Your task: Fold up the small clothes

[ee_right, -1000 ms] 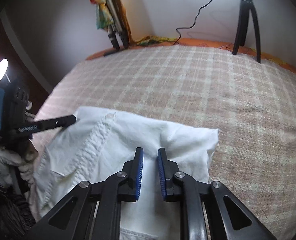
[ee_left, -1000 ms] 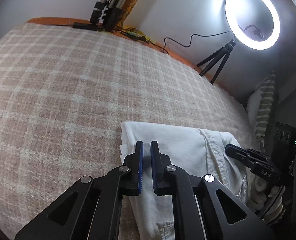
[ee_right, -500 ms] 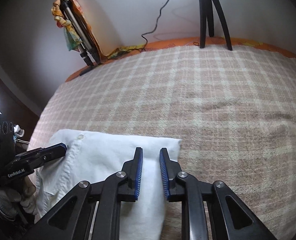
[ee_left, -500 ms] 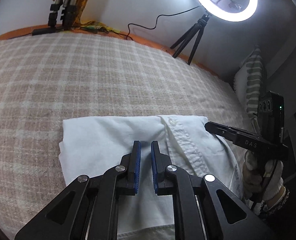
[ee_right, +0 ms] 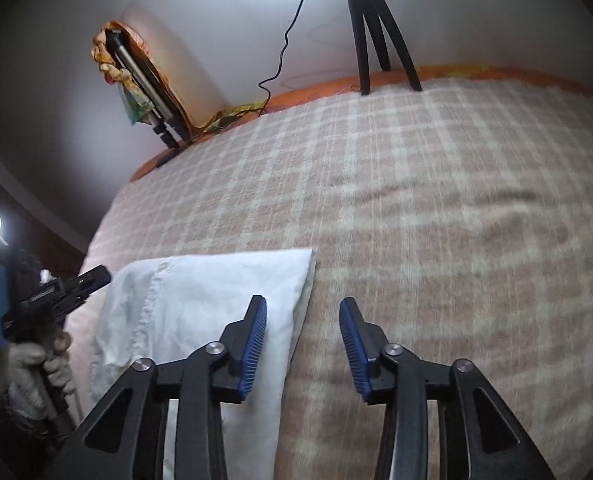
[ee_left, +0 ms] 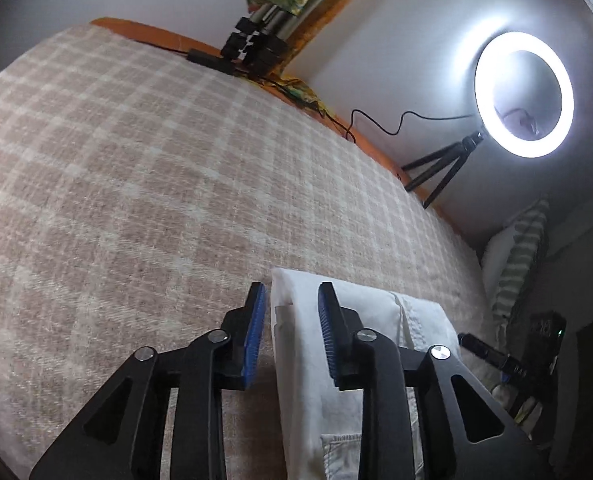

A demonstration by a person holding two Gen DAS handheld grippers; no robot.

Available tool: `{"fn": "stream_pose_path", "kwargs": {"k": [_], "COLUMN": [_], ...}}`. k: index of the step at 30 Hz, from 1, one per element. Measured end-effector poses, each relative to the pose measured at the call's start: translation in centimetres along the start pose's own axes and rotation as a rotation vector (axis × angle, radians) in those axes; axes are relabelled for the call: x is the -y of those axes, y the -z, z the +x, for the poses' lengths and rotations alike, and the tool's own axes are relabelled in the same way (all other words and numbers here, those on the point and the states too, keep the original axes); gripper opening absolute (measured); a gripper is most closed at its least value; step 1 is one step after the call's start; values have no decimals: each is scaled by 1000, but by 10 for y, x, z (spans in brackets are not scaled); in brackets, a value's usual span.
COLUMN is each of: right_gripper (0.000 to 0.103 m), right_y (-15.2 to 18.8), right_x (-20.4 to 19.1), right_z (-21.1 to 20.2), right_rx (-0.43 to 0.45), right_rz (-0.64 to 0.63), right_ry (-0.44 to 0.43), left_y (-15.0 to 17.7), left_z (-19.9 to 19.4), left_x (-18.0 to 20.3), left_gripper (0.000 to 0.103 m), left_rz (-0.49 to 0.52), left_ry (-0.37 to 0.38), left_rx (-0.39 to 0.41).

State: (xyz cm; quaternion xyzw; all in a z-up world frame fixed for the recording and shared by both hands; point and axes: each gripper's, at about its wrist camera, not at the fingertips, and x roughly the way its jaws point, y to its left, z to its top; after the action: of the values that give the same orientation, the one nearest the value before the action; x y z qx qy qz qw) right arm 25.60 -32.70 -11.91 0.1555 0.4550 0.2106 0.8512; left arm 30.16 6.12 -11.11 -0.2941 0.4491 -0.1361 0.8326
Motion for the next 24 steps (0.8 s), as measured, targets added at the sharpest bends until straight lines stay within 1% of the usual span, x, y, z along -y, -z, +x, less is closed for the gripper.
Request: {"fn": "stream_pose_path", "kwargs": {"k": [2,4,5,7,10,12,15,16,19,20,22,24], "right_gripper": [55,58,58,58,58,58,58,57,47,43,40,32], "right_y": [10,18,22,31,42,46,49,50,52,53,54,55], "right_x": [6,8,11,14,20,27,37,40,44,45,45,44], "right_z": [-7,-8,-9,-6,0,4,7,8,15,18,22,24], "right_rx": [-23,-44,-56,-77,-105,-117,-117,-117,-130,-138,-143,-143], "right_rz": [28,50,64,86,122,151,208,223,252,257,265,272], "right_ry": [-58,-110,-139,-170,-196,-220,-291,-312,-361,-375,-390,-407], "left_y": [2,5,7,11,16,19,19,18,16,15,14,13], "left_z": [-1,4,9,17,27,30,33,34,39,40,41,40], "left_x": [-4,-4,-3,-4,-6,-5,1,3,6,7,9,8], "left_gripper": [41,47,47,47,47,47,47,47,47,45,45,40], "left_rz": [-26,-47,-61,-89,-116,-127,-106,-100,-81,-71,-60,-50], "left_ry": [28,55,77,103,115,133,140,142,154,154,153,141], "left_rx": [-16,-43,-63,-101,-132,-127,-128,-125,-129,-130,-129,-125]}}
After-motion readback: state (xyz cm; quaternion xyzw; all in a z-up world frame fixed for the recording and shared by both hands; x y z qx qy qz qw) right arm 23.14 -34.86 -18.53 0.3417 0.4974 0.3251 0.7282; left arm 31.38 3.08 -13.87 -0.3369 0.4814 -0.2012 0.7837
